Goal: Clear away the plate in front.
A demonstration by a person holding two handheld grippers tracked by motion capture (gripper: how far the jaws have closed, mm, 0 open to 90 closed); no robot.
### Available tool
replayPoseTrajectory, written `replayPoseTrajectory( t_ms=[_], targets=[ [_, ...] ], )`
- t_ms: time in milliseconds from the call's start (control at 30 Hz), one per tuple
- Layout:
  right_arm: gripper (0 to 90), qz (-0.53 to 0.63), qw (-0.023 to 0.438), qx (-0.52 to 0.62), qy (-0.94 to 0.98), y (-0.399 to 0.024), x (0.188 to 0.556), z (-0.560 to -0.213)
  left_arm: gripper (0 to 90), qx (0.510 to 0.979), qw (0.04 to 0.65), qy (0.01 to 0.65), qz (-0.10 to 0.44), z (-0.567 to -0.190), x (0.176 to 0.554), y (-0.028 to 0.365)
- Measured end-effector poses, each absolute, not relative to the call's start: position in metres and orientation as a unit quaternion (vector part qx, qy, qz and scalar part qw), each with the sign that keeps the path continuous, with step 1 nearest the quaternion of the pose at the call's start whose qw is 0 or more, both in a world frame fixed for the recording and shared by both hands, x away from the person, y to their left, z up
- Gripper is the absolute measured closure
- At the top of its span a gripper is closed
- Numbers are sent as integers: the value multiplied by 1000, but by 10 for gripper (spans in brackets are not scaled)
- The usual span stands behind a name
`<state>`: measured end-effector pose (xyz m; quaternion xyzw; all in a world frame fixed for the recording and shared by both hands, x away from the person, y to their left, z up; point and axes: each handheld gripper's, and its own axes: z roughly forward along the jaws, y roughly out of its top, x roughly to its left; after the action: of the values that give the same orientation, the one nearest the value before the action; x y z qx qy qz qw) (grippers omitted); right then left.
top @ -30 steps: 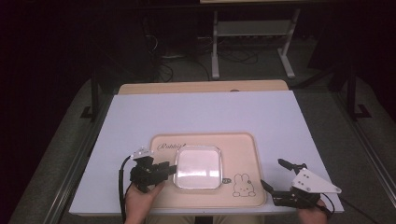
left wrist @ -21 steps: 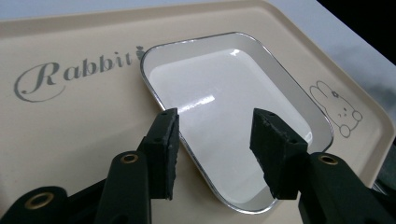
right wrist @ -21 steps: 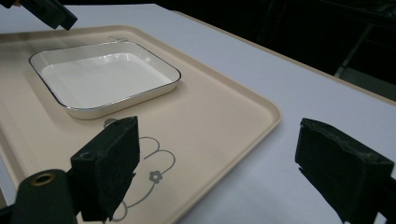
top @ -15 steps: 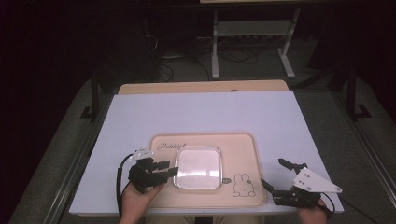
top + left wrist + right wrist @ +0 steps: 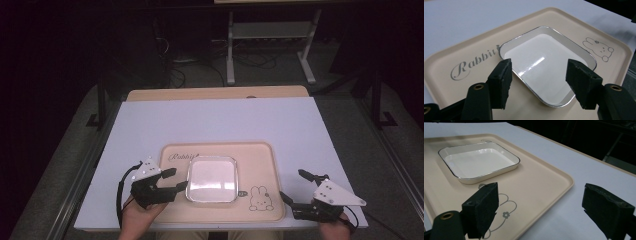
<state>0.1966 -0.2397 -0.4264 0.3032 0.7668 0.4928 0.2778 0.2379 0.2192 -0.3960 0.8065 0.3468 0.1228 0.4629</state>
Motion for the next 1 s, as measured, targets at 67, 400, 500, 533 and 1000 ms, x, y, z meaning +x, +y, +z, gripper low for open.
replayPoseTrajectory(
  t_ms=[67, 400, 500, 533, 1000],
  targets=[
    [130, 493, 278, 303, 767, -240, 197, -427, 353, 810, 461, 337, 132, -396, 237, 222],
    [130, 493, 278, 306, 766, -240, 197, -427, 292, 806, 459, 347, 140, -402, 234, 244],
    [130, 492, 278, 306, 766, -240, 197, -427, 291, 805, 459, 351, 140, -405, 232, 250],
    [130, 492, 278, 306, 766, -240, 197, -427, 289, 806, 457, 350, 141, -405, 231, 252],
    [130, 492, 279, 307, 766, -240, 198, -427, 284, 803, 448, 362, 153, -416, 220, 271]
  ],
)
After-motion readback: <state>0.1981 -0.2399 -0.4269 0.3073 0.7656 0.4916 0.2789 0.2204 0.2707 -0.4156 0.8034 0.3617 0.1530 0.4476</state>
